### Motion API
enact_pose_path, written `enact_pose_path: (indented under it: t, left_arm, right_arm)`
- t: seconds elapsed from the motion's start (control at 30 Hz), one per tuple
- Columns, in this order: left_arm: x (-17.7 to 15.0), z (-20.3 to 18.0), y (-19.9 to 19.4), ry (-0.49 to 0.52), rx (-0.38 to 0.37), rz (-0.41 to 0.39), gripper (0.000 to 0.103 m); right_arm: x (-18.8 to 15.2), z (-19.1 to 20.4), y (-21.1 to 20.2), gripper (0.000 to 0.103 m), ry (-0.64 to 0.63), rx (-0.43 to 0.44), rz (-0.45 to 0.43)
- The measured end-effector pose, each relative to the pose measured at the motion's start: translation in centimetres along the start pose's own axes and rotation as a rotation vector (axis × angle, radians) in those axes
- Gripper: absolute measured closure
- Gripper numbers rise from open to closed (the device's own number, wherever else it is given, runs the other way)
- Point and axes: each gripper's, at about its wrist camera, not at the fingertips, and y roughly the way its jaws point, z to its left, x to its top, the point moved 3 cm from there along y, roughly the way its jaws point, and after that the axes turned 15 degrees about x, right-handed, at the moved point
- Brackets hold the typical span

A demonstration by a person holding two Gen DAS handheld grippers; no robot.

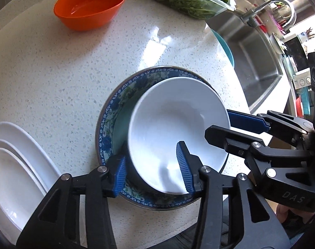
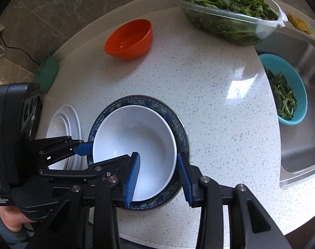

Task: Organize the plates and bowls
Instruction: 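Lower the white bowl into the patterned bowl and open both grippers, then move both grippers to the orange bowl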

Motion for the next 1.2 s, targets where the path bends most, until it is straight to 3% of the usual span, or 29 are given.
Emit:
enact_pose_path:
  t: [0.1, 0.27, 0.47, 0.57, 0.77, 0.83, 0.93, 1.2]
  left_arm:
    - [0.4, 0.4, -0.9, 0.000, 0.026, -0.026, 0.041]
    - [1.0, 0.8, -2.6, -0.001, 0.029, -0.060, 0.027]
    - [1.2, 0.9, -4.5, 0.023, 0.025, -0.069, 0.026]
    - [2.7, 3.0, -6.9, 0.036, 0.041, -0.117, 0.026]
    - [10.4, 12.0, -10.5, -0.010, 0.243, -0.291, 0.026]
    - [13.3, 14.7, -9.5, -0.008, 0.290, -0.280, 0.026]
    - [16.3, 16.9, -7.1, -0.009, 0.282, -0.241, 0.026]
    - [18.0, 17.9, -1.6, 0.001, 0.223, -0.154, 0.026]
  right_arm:
    - [0.0, 0.1, -0.8, 0.061, 0.011, 0.007, -0.022]
    - [0.5, 0.2, -2.8, 0.048, 0.019, 0.037, -0.070]
    - [2.1, 0.5, -4.4, 0.048, 0.009, 0.068, -0.092]
    - [4.6, 1.2, -5.8, 0.048, -0.026, 0.088, -0.118]
    - [12.2, 2.7, -5.1, 0.048, -0.066, 0.100, -0.142]
    - [14.5, 2.9, -3.8, 0.048, -0.065, 0.107, -0.140]
    - [17.5, 2.1, -1.1, 0.048, 0.002, 0.132, -0.128]
    - [20.5, 0.7, 4.7, 0.047, 0.106, 0.116, -0.074]
